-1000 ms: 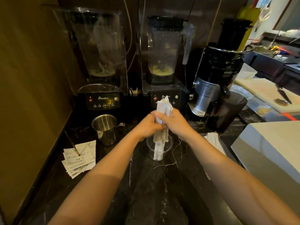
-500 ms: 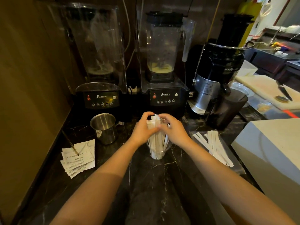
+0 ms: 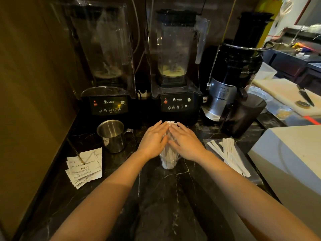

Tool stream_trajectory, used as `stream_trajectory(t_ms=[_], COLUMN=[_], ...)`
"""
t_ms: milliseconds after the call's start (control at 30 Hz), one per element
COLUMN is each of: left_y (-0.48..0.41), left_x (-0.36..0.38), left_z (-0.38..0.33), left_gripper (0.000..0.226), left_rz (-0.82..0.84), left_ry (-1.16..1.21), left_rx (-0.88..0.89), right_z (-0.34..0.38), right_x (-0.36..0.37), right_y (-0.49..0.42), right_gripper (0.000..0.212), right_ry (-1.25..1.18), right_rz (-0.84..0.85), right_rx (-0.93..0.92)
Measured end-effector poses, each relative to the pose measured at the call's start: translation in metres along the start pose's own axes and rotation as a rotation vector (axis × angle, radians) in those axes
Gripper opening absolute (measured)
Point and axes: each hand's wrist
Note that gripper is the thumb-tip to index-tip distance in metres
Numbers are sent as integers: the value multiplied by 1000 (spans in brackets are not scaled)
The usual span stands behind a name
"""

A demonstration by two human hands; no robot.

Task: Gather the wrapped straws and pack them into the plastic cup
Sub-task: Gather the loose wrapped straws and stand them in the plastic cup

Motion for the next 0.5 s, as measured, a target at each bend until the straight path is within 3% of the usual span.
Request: stream_trajectory(t_ms=[333,500], left_y=[-6,-9], left_x=[-15,-23], left_z=[-4,-7], left_gripper=[57,58], left_rz=[77,53], left_ry=[-202,-236], left_rx=[-143,-132], right_z=[-5,-9], right_x=[-11,-22], right_y=[0,6], right_gripper=[67,70], right_ry=[71,48], right_rz=[3,-7], right_rx=[180,199])
Point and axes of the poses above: each hand's wrist, its own y-axis away from the middle knuckle, its own x-axis out of the palm, z = x × y, and after that the axes turned 5 degrees about -x, right-handed
